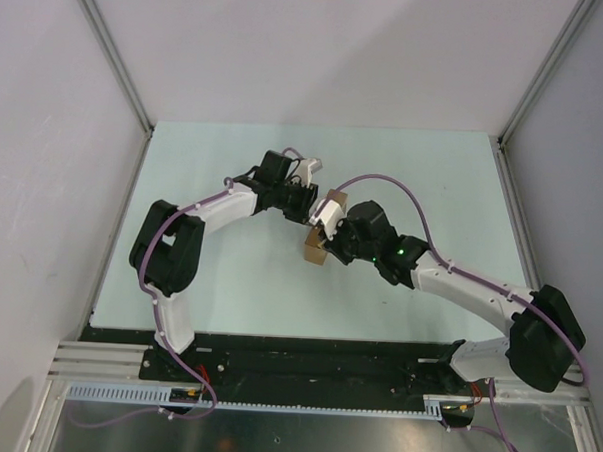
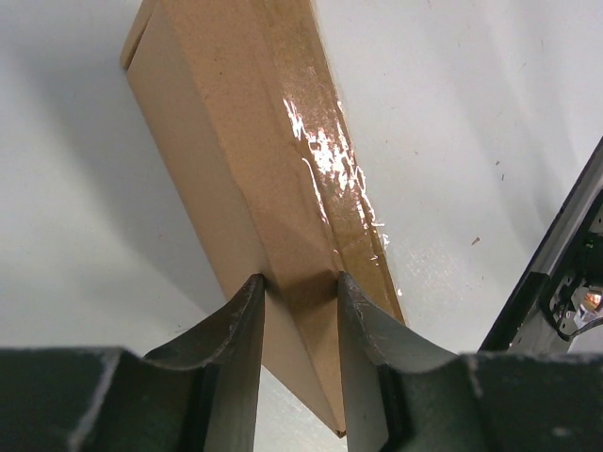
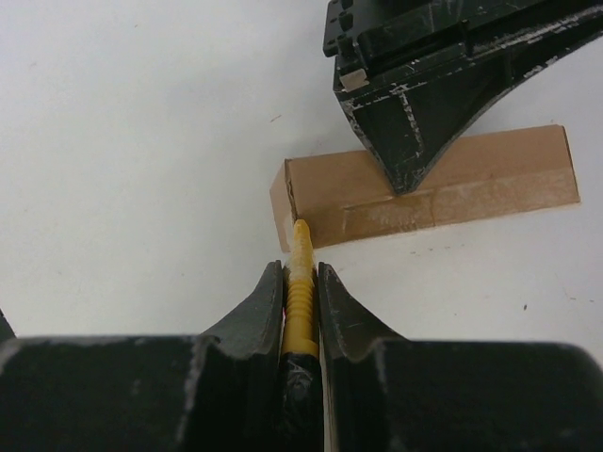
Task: Unpack the express box
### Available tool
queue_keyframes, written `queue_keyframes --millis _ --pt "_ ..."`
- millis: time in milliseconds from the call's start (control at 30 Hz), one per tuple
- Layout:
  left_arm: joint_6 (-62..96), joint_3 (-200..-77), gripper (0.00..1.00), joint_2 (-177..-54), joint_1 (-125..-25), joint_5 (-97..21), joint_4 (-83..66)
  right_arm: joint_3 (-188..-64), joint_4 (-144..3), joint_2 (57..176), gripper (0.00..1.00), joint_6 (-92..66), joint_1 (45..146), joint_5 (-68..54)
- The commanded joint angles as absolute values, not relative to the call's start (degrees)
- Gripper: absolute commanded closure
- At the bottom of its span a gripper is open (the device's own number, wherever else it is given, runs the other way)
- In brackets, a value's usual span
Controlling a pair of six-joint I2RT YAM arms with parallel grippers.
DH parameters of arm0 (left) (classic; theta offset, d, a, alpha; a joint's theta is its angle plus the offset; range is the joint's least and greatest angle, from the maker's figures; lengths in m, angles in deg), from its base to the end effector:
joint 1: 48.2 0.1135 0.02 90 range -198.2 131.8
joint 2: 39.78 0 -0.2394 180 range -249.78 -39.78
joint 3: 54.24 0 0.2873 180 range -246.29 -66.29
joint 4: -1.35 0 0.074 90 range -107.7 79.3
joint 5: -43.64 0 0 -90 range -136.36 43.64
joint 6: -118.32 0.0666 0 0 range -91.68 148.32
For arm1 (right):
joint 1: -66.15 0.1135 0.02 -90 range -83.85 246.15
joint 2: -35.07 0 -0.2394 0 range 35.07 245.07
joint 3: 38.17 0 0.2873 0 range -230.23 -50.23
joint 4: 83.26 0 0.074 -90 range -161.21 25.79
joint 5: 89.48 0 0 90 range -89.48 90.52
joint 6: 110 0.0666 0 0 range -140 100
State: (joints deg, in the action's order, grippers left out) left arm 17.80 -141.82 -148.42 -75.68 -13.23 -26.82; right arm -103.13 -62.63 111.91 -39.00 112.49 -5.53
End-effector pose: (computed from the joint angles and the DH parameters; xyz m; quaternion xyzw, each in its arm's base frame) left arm 0.3819 -0.2397 0.1388 0.2307 0.8740 -0.3614 0.2287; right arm 0.2468 0.2688 0.2121 -0.4940 0.7233 0.1585 0.4557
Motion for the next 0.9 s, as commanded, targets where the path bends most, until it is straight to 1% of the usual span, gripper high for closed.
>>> queue_keyframes --millis 0,333,600,867 --pt "24.37 -138.54 0.65 -153.6 -75.53 -25.35 -37.42 -103.49 -60.66 114.87 1.0 -39.33 114.13 0.16" --pt "24.72 -138.36 0.66 -153.42 -75.53 -26.84 -37.51 -103.49 -56.1 109.16 1.0 -40.83 113.52 2.19" --pt "24.81 -138.19 0.66 -152.63 -75.44 -27.72 -37.6 -103.31 -57.14 114.52 1.0 -39.51 116.06 3.77" --pt "24.81 -138.36 0.66 -152.54 -75.44 -27.9 -37.77 -103.49 -56.53 112.24 1.0 -40.82 115.89 5.26"
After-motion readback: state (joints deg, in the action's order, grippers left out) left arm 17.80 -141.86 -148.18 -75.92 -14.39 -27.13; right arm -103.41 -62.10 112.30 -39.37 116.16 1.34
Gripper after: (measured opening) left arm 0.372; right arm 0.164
